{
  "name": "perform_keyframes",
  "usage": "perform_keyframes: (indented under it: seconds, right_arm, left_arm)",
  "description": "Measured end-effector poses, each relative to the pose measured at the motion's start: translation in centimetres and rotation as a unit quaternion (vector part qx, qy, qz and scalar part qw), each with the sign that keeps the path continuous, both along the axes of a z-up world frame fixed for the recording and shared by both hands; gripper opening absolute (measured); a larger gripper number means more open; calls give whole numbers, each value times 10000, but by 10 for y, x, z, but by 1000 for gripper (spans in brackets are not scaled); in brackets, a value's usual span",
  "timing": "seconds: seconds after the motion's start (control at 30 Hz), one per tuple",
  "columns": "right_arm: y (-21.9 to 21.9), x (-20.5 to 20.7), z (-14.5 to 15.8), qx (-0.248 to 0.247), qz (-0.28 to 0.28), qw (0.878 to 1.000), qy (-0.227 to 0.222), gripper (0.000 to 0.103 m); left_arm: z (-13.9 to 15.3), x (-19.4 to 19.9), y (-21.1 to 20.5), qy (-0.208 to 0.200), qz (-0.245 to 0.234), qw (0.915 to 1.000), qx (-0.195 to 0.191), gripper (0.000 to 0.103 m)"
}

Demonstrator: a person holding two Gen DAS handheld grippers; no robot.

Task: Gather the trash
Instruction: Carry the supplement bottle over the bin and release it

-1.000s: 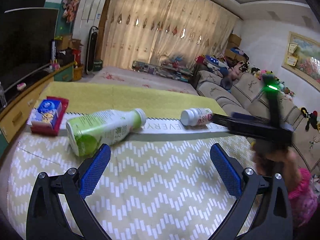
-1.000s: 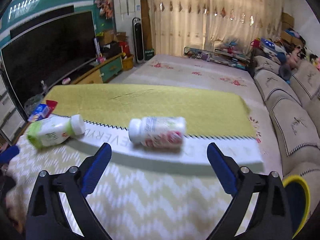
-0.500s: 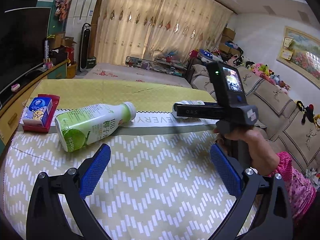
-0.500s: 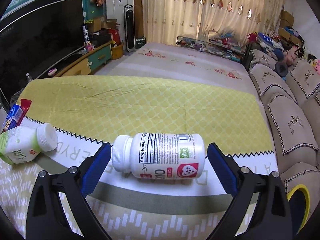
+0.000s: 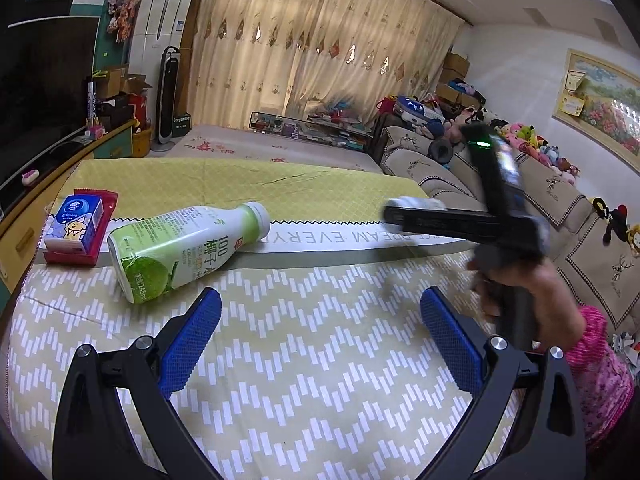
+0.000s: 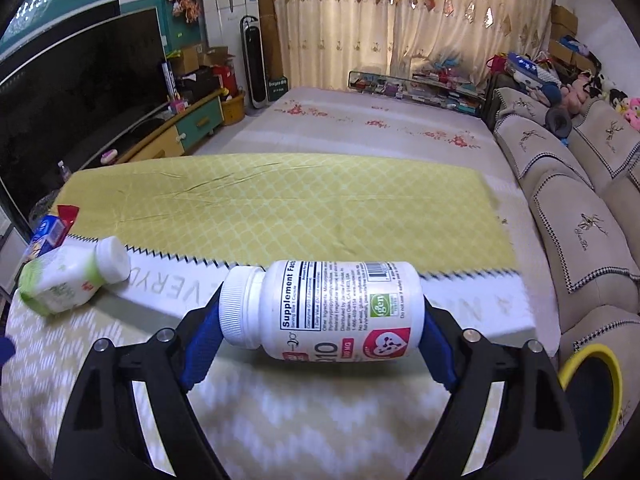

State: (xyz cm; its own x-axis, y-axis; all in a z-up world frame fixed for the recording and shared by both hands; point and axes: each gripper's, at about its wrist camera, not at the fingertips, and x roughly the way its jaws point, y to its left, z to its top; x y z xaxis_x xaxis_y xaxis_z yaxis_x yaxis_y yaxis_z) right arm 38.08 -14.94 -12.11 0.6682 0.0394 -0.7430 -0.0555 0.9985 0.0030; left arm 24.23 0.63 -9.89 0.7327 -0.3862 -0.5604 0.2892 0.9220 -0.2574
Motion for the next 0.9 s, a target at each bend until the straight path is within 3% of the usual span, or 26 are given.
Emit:
perform_keyframes:
  seconds: [0.17, 0.27, 0.57, 0.73, 0.9]
  right_arm:
    - [-55, -52, 9, 133, -340, 9993, -122, 80]
    - [-102, -88, 5, 100, -826, 9964, -151, 80]
    - [-254, -157, -35, 209, -2508, 9676, 188, 80]
    - [-289, -173, -47, 399, -3012, 9525, 195, 85]
    - [-270, -188, -35, 541, -2939, 9543, -17, 85]
  left_arm:
    - [0, 0, 0, -2, 3, 10000, 0, 98]
    - [0, -1, 0, -6, 15, 10000, 3, 98]
    - [0, -1, 0, 14, 23, 10000, 38, 98]
    - [-3, 1, -1, 57, 44, 9999, 80, 98]
    - [-7, 4, -3, 136, 13, 9998, 109, 98]
